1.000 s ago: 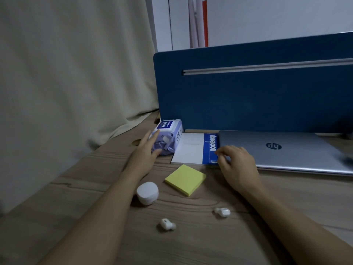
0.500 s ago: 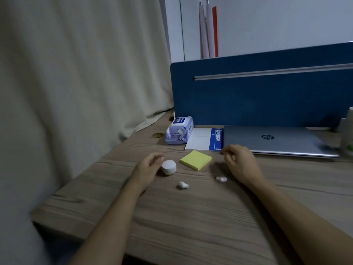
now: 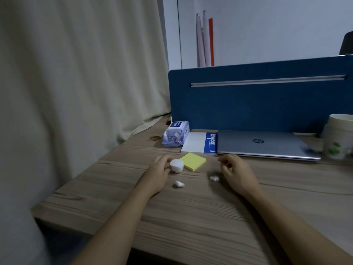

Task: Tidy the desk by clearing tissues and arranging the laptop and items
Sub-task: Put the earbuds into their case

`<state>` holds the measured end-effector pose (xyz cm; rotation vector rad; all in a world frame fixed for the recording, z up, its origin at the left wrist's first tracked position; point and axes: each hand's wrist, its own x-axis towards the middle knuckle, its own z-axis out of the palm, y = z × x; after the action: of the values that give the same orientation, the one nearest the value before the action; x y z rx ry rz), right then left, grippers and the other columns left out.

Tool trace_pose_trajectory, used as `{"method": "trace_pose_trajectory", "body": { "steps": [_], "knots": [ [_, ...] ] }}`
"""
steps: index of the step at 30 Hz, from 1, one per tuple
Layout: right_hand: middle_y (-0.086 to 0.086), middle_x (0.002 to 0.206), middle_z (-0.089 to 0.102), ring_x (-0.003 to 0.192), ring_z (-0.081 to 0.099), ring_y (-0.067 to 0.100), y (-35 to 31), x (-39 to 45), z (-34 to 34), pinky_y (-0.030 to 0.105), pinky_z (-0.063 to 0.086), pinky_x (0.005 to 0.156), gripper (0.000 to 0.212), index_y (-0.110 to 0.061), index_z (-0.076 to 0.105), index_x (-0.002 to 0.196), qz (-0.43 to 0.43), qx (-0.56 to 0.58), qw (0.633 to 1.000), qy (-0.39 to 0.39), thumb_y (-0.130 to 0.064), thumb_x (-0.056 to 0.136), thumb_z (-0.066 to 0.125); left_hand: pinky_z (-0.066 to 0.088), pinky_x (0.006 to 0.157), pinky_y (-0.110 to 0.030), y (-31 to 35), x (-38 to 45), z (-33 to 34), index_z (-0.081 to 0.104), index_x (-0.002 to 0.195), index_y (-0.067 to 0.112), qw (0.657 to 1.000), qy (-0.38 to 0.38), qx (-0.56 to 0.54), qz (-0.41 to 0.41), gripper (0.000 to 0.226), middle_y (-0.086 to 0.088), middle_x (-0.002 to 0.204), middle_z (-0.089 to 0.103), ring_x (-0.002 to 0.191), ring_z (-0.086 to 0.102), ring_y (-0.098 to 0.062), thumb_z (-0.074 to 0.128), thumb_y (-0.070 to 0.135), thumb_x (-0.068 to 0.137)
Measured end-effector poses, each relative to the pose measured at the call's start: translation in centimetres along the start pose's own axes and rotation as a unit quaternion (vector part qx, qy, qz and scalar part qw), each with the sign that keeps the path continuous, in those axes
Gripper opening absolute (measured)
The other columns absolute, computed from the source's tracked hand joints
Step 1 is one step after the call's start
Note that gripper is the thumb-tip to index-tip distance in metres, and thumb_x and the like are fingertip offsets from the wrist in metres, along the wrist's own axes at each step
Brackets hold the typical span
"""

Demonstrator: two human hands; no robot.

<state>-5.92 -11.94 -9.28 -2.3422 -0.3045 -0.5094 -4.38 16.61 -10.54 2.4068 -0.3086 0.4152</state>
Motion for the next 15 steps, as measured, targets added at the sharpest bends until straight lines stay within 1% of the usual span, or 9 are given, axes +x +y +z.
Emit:
{"method": "trace_pose_trajectory", "body": {
  "steps": [2, 3, 5, 7, 8, 10, 11, 12, 15],
  "knots": [
    [-0.005, 0.114, 0.06, 0.094, 0.056, 0.007, 0.2, 0.4, 0.2, 0.022, 0.047, 0.081, 0.025, -0.021, 0.062, 0.119, 0.003, 0.004, 1.0, -0.004, -0.019, 0.095, 0.055, 0.048, 0.097, -0.033, 0.2, 0.7, 0.3, 0.054, 0.127, 0.031, 1.0, -0.013, -0.01, -0.01, 0.044, 0.005, 0.133, 0.054, 0.107, 0.058, -0.009, 0.054, 0.008, 0.089],
    [-0.005, 0.114, 0.06, 0.094, 0.056, 0.007, 0.3, 0.7, 0.4, 0.022, 0.047, 0.08, 0.025, -0.021, 0.062, 0.119, 0.003, 0.005, 1.0, -0.006, -0.02, 0.095, 0.054, 0.049, 0.094, -0.029, 0.4, 0.9, 0.4, 0.053, 0.126, 0.036, 0.999, -0.023, -0.029, -0.015, 0.044, 0.008, 0.13, 0.057, 0.105, 0.06, -0.006, 0.057, 0.015, 0.087],
    [-0.005, 0.112, 0.061, 0.093, 0.056, 0.007, 0.4, 1.2, 0.6, 0.021, 0.045, 0.078, 0.025, -0.02, 0.062, 0.119, -0.001, 0.006, 1.0, -0.009, -0.019, 0.095, 0.054, 0.051, 0.089, -0.022, 0.9, 1.1, 0.3, 0.053, 0.116, 0.051, 0.996, -0.039, -0.073, -0.014, 0.041, 0.019, 0.119, 0.063, 0.098, 0.062, 0.007, 0.063, 0.035, 0.08],
    [-0.005, 0.11, 0.062, 0.093, 0.056, 0.008, 0.4, 1.8, 0.8, 0.021, 0.045, 0.078, 0.025, -0.02, 0.063, 0.119, -0.005, 0.01, 1.0, -0.015, -0.019, 0.095, 0.054, 0.052, 0.085, -0.018, 1.2, 1.3, 0.2, 0.052, 0.109, 0.058, 0.994, -0.041, -0.099, -0.007, 0.043, 0.029, 0.112, 0.063, 0.094, 0.063, 0.01, 0.068, 0.051, 0.07],
    [-0.005, 0.11, 0.062, 0.093, 0.057, 0.008, 0.3, 2.0, 0.9, 0.021, 0.045, 0.079, 0.025, -0.02, 0.063, 0.118, -0.007, 0.014, 1.0, -0.019, -0.018, 0.095, 0.054, 0.051, 0.082, -0.015, 1.3, 1.3, 0.2, 0.052, 0.11, 0.059, 0.993, -0.042, -0.108, -0.004, 0.048, 0.03, 0.11, 0.063, 0.093, 0.064, 0.009, 0.072, 0.058, 0.066],
    [-0.007, 0.107, 0.063, 0.093, 0.058, 0.007, 0.3, 2.1, 1.0, 0.022, 0.046, 0.079, 0.024, -0.022, 0.063, 0.117, -0.014, 0.021, 0.999, -0.026, -0.019, 0.095, 0.054, 0.052, 0.076, -0.015, 1.3, 1.4, 0.2, 0.054, 0.114, 0.056, 0.991, -0.047, -0.125, -0.009, 0.065, 0.022, 0.107, 0.065, 0.089, 0.066, 0.003, 0.079, 0.071, 0.056],
    [-0.009, 0.105, 0.063, 0.092, 0.058, 0.006, 0.3, 2.1, 1.1, 0.022, 0.047, 0.079, 0.024, -0.023, 0.063, 0.116, -0.018, 0.026, 0.999, -0.03, -0.019, 0.095, 0.054, 0.054, 0.074, -0.018, 1.3, 1.4, 0.2, 0.056, 0.114, 0.055, 0.99, -0.052, -0.133, -0.015, 0.071, 0.018, 0.104, 0.066, 0.085, 0.067, -0.001, 0.081, 0.073, 0.051],
    [-0.01, 0.103, 0.064, 0.092, 0.059, 0.005, 0.2, 2.0, 1.0, 0.022, 0.047, 0.078, 0.023, -0.025, 0.063, 0.115, -0.023, 0.034, 0.999, -0.033, -0.018, 0.095, 0.053, 0.055, 0.072, -0.019, 1.2, 1.5, 0.2, 0.058, 0.113, 0.052, 0.988, -0.059, -0.143, -0.018, 0.071, 0.014, 0.101, 0.068, 0.082, 0.067, -0.003, 0.085, 0.069, 0.05],
    [-0.011, 0.091, 0.069, 0.085, 0.062, 0.001, -0.3, 1.6, 0.9, 0.017, 0.046, 0.073, 0.023, -0.031, 0.062, 0.108, -0.035, 0.06, 0.997, -0.034, -0.015, 0.093, 0.052, 0.052, 0.065, -0.018, 1.1, 1.4, 0.3, 0.068, 0.108, 0.036, 0.975, -0.084, -0.208, -0.012, 0.052, 0.007, 0.085, 0.071, 0.07, 0.062, -0.004, 0.091, 0.04, 0.062]
  ]
}}
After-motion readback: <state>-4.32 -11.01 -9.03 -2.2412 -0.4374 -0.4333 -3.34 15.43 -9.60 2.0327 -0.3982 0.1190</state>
